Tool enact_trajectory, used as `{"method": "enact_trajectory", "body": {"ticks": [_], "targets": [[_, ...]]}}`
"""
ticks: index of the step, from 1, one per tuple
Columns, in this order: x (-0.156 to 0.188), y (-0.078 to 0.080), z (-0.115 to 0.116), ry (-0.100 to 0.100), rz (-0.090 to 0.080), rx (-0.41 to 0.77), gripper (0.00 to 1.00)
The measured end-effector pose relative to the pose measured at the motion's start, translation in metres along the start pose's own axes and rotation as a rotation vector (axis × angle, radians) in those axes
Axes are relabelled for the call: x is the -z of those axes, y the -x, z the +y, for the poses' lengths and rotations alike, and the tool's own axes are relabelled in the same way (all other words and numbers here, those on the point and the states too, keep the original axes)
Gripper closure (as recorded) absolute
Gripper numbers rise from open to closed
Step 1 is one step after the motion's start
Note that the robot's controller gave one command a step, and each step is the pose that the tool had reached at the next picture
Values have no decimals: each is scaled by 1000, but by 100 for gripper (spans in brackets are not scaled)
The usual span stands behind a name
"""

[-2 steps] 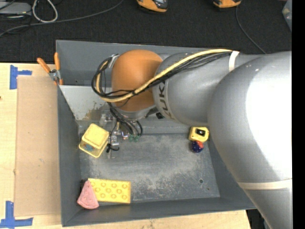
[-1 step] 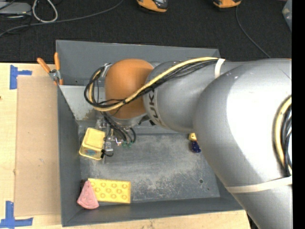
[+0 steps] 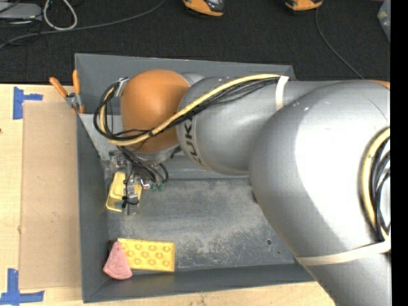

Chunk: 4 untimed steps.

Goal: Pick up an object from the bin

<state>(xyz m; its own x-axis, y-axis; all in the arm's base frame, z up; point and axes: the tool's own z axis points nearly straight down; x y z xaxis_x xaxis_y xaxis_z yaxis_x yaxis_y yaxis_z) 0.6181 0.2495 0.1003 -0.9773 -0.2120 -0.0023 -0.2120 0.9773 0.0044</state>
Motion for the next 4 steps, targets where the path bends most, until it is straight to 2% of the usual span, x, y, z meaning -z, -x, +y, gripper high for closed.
{"method": "enact_trajectory", "body": {"ticks": [1, 2, 4], "targets": [[-32, -8, -3, -4, 3, -71, 0], [-30, -2, -5, 0, -2, -279, 100], [-22, -3, -5, -1, 3, -280, 100]]}}
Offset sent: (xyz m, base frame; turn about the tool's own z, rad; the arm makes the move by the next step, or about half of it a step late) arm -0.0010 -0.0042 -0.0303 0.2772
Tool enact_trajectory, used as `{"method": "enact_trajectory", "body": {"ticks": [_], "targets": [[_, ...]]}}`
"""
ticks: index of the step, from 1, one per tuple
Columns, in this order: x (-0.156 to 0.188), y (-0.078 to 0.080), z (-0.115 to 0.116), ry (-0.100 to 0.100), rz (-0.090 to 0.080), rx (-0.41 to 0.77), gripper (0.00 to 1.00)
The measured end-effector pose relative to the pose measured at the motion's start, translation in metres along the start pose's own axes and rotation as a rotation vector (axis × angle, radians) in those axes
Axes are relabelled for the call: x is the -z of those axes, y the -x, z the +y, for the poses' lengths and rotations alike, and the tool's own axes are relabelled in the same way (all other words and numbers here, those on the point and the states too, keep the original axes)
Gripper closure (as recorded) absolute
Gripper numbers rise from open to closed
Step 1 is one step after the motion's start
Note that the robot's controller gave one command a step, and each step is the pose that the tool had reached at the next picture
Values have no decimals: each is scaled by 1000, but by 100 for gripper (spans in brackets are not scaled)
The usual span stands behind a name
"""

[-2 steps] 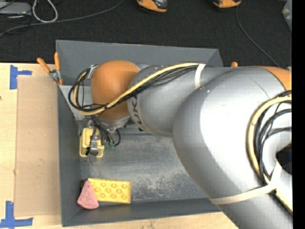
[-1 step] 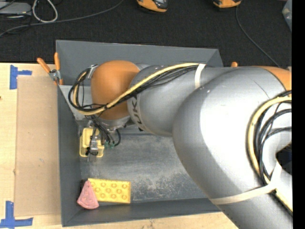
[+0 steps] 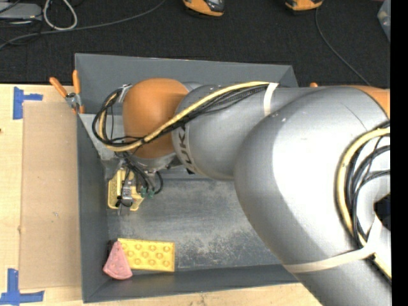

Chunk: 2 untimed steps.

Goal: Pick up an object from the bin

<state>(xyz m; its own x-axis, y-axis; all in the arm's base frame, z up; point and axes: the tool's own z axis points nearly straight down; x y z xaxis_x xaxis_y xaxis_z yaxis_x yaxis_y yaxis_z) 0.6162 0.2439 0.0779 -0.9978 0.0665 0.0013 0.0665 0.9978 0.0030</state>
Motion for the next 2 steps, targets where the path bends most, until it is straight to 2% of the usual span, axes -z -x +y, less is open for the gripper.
{"method": "enact_trajectory", "body": {"ticks": [1, 2], "targets": [[21, 2, 0, 2, -5, -1, 100], [55, -1, -1, -2, 4, -2, 100]]}}
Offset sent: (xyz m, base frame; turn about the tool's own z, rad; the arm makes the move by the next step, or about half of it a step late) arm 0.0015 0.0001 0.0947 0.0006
